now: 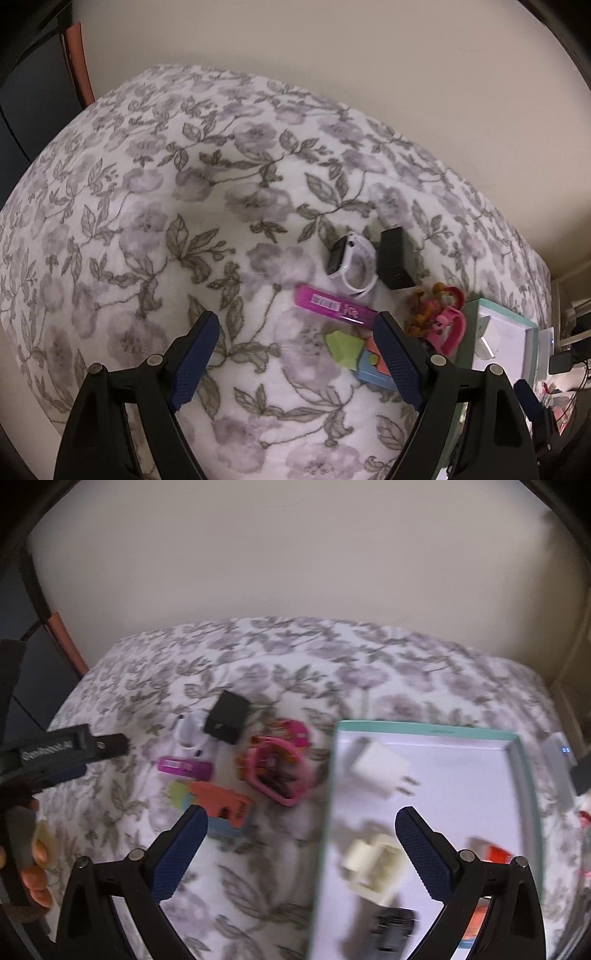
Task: Organize rigid objects
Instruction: 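Move both tools back to the remaining items beside the tray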
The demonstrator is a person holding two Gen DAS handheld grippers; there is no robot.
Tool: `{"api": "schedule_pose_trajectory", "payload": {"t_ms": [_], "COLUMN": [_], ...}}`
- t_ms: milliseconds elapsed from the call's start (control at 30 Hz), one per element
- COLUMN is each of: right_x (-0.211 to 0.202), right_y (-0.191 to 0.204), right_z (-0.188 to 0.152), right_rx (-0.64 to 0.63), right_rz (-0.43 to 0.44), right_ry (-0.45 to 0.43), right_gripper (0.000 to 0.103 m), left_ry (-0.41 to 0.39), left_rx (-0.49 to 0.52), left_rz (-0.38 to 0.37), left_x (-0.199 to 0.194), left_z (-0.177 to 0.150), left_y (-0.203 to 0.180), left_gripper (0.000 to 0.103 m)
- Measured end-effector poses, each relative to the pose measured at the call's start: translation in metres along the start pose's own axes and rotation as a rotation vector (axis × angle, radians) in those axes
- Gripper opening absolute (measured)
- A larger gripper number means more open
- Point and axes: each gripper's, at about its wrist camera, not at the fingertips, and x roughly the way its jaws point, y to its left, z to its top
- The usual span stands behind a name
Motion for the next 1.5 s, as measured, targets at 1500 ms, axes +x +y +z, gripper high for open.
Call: {"api": "schedule_pose_trajectory", "payload": {"t_ms": [1500], "right_x": [0.099], "right_y": [0.074], "right_z": [-0.003], "right_rx": [-0.042], "right_rz": [-0.006], "right_ry": [0.100], "right_gripper": [0.089], "left_ry": [0.120], "left_rx": [-0.125], "left_rz": [0.015], "left_x": [0.060], "left_z": [0.009], "left_y": [0.061], "left_gripper": [0.086]}}
